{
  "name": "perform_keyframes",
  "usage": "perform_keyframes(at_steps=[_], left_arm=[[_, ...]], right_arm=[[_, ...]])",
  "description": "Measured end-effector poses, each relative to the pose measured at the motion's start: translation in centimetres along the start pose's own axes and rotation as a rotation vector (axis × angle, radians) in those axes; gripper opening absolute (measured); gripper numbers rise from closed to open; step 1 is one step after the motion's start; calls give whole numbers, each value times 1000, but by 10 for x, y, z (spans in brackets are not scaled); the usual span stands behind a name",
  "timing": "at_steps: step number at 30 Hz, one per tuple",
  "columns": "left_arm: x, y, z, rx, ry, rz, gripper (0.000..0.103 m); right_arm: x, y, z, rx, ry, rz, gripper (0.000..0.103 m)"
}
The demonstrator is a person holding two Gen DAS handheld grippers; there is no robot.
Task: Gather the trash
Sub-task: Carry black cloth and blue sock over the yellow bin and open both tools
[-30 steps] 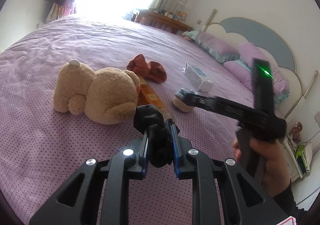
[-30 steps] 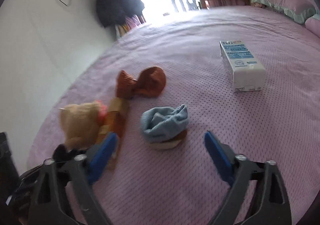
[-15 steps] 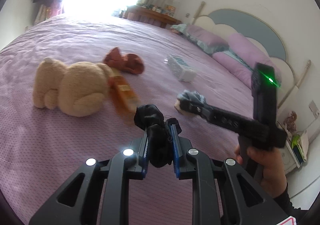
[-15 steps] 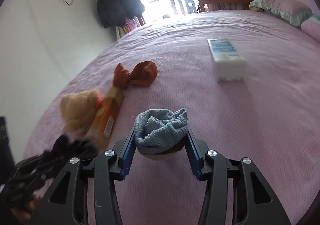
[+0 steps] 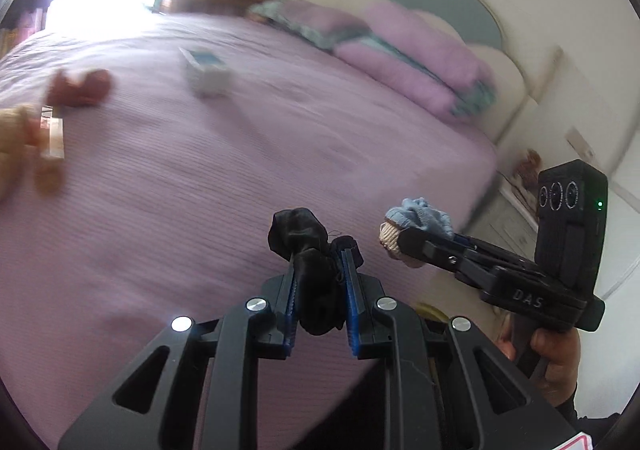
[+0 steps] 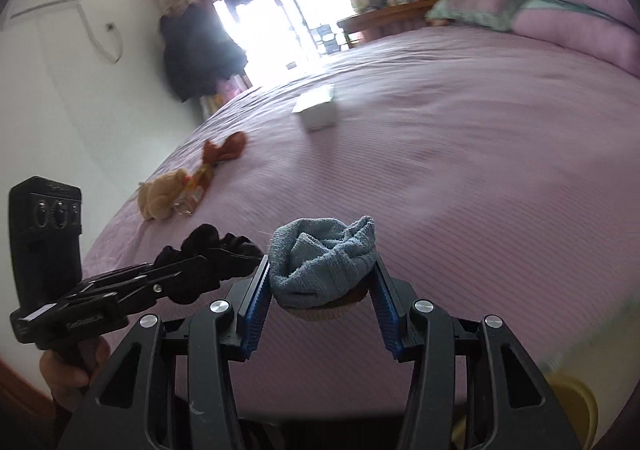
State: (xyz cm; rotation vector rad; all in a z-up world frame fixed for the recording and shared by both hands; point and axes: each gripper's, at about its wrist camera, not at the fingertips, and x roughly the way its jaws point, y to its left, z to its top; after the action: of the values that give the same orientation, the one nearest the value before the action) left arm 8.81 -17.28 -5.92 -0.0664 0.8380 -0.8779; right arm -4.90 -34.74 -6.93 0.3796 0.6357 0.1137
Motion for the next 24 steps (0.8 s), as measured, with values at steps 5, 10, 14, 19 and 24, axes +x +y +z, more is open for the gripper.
perform_keyframes(at_steps=[5,10,14,19,24], left_arm=[[38,-46,-18,68,89,-78,20],[68,-91,-35,135,164,-141,20],[95,-124,-52,195,235,-177,20],[133,-157,-80,254,321,-198,21],[176,-183,-110,294,430,-216,21]], right_arm=[[-42,-38,-35,71,-12,-72,46],[-73,-63,-65,120,-23,-148,46],[-101,-88,-90,198,-49,-199,46],[-119,-121,-128,307,-25,-266,46],[-125,-149,-165,405,23,-309,47]])
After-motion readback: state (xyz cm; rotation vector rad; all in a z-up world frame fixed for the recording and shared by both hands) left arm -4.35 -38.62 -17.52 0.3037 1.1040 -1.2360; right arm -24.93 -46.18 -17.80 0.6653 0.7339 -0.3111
